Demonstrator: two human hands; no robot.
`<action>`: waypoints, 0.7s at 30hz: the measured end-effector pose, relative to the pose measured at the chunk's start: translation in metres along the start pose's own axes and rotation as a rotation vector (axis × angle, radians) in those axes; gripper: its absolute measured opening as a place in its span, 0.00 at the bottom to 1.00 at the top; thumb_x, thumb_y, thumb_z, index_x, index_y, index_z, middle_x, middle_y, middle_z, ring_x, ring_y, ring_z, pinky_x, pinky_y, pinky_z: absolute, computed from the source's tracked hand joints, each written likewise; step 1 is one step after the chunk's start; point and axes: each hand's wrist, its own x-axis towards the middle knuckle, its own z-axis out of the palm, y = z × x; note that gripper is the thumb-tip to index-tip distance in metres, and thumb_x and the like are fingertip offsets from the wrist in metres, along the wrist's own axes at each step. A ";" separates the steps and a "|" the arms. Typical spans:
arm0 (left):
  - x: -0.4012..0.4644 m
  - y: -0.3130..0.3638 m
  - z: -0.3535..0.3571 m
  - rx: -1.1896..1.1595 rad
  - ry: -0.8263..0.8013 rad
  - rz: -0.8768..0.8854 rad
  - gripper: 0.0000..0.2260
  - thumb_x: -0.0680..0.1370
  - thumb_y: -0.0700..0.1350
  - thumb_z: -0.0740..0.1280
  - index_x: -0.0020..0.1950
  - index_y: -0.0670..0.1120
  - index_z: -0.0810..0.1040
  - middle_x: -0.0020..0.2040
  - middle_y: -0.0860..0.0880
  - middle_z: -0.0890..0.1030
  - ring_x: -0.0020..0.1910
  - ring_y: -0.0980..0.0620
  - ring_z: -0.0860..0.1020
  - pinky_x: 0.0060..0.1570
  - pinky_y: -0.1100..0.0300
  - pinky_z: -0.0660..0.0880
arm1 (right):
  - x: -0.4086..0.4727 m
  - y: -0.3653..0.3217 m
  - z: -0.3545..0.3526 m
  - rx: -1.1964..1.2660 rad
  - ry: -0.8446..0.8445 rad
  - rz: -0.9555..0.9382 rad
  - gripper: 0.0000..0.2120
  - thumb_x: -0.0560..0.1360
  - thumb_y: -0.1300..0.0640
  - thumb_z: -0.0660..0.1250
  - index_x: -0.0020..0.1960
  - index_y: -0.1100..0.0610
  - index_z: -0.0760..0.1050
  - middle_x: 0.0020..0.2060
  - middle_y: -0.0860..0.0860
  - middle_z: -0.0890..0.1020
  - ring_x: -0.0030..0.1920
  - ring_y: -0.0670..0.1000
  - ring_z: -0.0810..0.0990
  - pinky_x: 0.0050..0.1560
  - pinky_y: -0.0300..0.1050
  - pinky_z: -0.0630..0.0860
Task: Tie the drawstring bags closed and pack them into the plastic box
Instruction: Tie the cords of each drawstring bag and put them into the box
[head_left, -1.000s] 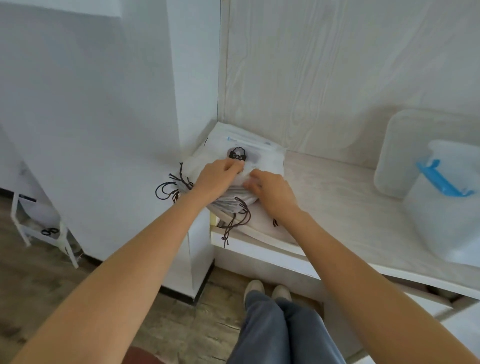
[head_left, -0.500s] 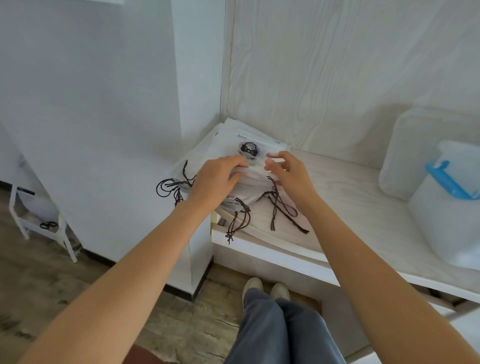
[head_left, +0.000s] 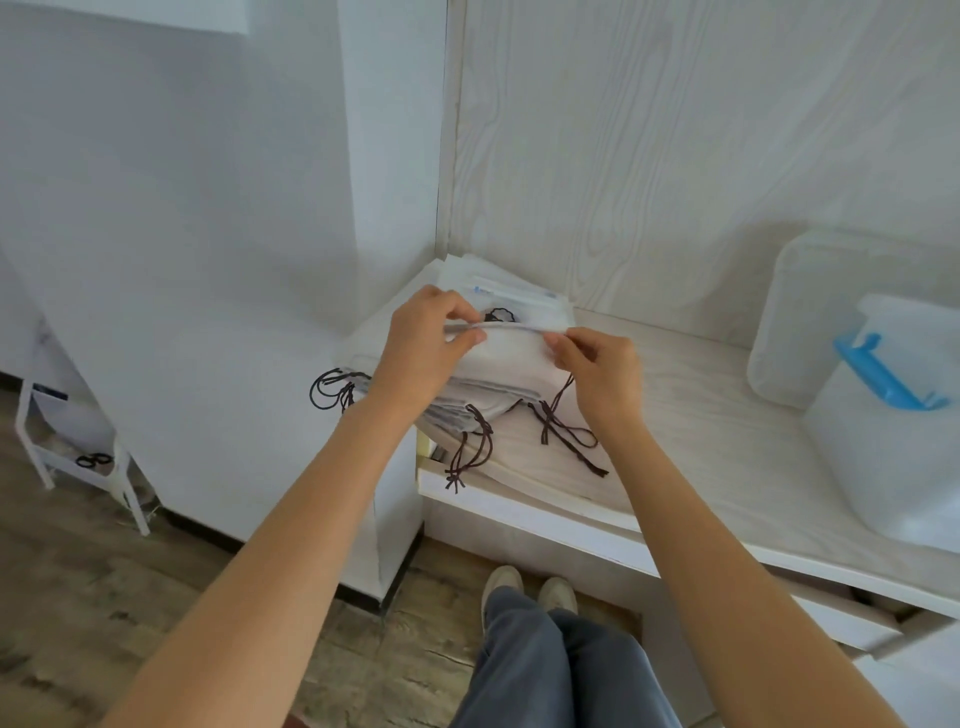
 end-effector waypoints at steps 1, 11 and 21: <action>-0.003 -0.001 -0.003 -0.005 0.058 -0.005 0.06 0.73 0.40 0.71 0.49 0.41 0.81 0.48 0.47 0.77 0.46 0.55 0.73 0.44 0.78 0.64 | -0.002 -0.001 0.000 0.045 0.024 0.032 0.10 0.75 0.55 0.68 0.39 0.60 0.79 0.33 0.56 0.81 0.39 0.52 0.82 0.47 0.49 0.77; -0.014 0.001 0.002 -0.210 0.358 -0.214 0.07 0.73 0.39 0.70 0.51 0.41 0.82 0.44 0.49 0.83 0.41 0.56 0.78 0.45 0.73 0.71 | -0.009 0.006 0.005 0.446 0.121 0.276 0.10 0.75 0.63 0.66 0.37 0.55 0.81 0.34 0.50 0.84 0.44 0.51 0.83 0.57 0.49 0.77; -0.017 0.006 0.007 -0.676 0.283 -0.373 0.04 0.73 0.38 0.70 0.42 0.47 0.82 0.28 0.50 0.77 0.25 0.59 0.69 0.29 0.68 0.68 | -0.011 -0.005 0.005 0.961 0.222 0.476 0.09 0.78 0.65 0.62 0.40 0.66 0.76 0.36 0.55 0.78 0.34 0.50 0.83 0.49 0.46 0.81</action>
